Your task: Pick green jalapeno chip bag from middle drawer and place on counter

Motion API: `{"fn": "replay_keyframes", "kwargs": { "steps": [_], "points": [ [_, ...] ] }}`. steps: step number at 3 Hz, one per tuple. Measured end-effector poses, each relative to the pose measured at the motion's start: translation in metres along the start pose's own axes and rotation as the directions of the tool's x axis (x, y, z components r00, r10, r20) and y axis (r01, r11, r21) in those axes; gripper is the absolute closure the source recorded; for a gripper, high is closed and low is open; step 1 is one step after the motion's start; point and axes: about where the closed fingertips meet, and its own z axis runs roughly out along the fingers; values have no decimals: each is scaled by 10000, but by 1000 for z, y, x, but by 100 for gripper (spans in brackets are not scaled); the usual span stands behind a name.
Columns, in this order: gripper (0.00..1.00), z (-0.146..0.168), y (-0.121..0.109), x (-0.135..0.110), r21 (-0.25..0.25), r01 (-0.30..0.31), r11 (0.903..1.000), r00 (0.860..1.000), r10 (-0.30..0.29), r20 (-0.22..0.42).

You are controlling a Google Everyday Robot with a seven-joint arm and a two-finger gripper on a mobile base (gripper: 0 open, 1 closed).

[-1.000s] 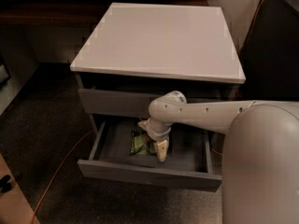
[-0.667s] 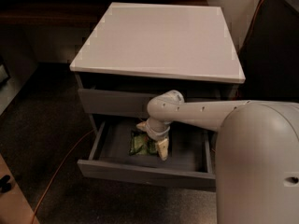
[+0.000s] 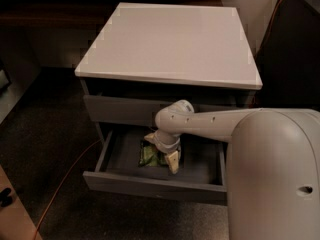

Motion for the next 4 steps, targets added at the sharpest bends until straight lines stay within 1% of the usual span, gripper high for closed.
{"fn": "replay_keyframes", "kwargs": {
  "steps": [1,2,3,4],
  "points": [
    [0,31,-10,-1,63,771,9970,9953,-766,-587],
    [0,55,-24,6,124,1492,9887,9825,-1468,-1146],
    [0,73,-30,8,79,1871,9823,9759,-1849,-1160],
    [0,102,-33,-1,-120,2225,9749,9723,-2228,-699]
  ]
}}
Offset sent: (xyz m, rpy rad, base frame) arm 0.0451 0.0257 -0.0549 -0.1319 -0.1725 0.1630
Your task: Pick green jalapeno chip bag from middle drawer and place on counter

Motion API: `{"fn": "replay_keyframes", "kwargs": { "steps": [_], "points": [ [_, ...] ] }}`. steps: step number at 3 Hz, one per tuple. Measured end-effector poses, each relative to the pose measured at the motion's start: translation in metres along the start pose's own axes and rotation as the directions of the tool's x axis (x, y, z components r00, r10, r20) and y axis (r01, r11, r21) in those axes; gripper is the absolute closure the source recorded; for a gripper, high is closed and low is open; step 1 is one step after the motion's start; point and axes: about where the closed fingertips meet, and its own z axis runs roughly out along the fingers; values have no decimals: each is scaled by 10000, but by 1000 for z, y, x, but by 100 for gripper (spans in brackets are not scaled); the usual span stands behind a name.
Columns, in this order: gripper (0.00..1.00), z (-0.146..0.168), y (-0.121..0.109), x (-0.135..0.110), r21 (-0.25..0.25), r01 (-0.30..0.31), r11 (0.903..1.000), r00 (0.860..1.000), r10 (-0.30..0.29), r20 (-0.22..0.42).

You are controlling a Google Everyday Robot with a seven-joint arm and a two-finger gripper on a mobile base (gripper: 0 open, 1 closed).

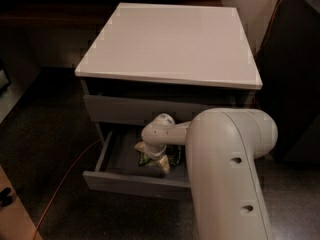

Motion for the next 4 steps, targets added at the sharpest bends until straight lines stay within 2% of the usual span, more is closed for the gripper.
{"fn": "replay_keyframes", "kwargs": {
  "steps": [1,2,3,4],
  "points": [
    [3,17,-6,-1,-207,217,9996,9995,-212,235],
    [25,23,-4,2,-520,204,9984,9994,-188,306],
    [48,11,1,4,-536,75,9985,9999,-67,147],
    [79,-9,8,-1,-356,-126,9993,9999,125,-39]
  ]
}}
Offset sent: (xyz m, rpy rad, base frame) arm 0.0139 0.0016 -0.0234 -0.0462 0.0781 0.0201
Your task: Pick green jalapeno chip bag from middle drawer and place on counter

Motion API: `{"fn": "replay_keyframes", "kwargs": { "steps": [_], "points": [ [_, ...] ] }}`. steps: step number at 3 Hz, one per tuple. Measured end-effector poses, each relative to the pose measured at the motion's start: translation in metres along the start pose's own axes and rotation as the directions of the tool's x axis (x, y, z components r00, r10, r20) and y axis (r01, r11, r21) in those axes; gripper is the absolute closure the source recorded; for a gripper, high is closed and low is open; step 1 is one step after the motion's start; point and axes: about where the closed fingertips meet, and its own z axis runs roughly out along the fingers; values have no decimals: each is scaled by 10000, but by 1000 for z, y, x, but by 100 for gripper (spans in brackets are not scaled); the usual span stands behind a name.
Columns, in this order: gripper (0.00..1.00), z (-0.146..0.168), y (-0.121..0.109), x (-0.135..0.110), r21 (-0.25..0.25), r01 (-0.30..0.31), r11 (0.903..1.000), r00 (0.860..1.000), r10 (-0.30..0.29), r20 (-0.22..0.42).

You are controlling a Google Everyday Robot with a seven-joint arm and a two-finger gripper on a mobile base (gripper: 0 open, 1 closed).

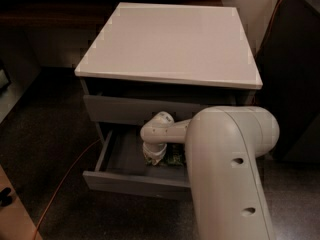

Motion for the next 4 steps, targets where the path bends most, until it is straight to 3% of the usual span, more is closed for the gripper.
{"fn": "replay_keyframes", "kwargs": {
  "steps": [1,2,4],
  "points": [
    [99,-17,2,-2,261,-126,9996,9998,130,-139],
    [100,-45,0,-7,828,-243,9963,9994,264,-243],
    [100,-141,1,-29,2695,-683,9606,9972,574,481]
  ]
}}
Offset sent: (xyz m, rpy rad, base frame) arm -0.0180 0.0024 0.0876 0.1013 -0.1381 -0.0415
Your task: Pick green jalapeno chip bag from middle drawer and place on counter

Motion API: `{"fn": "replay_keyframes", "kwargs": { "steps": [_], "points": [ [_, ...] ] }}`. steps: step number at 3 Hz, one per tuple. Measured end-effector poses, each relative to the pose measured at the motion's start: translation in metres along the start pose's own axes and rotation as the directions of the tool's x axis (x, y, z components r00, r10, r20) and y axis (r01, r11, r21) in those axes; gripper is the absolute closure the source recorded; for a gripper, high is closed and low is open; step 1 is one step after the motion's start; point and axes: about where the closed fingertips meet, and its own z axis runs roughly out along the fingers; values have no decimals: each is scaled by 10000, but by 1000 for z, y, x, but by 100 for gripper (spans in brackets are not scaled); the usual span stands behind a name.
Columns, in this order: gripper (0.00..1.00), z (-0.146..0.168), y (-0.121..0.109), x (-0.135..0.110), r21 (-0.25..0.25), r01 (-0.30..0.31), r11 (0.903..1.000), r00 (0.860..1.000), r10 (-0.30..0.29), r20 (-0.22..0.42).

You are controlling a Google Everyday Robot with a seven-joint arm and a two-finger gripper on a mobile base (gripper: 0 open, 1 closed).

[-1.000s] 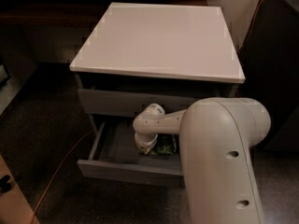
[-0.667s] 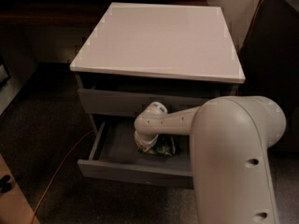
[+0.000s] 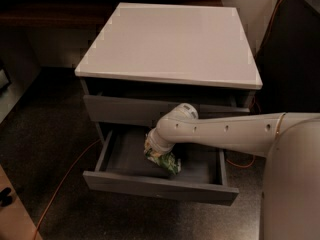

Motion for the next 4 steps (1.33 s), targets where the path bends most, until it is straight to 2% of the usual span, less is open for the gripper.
{"fn": "replay_keyframes", "kwargs": {
  "steps": [1,2,3,4],
  "points": [
    [100,-44,-7,-7,878,-10,9961,9998,-7,187],
    [100,-89,-15,-2,1706,-78,9853,9994,19,345],
    [100,-136,-24,13,2582,-156,9660,9991,49,420],
    [100,-203,-35,33,3447,-84,9387,9989,-82,469]
  ]
}}
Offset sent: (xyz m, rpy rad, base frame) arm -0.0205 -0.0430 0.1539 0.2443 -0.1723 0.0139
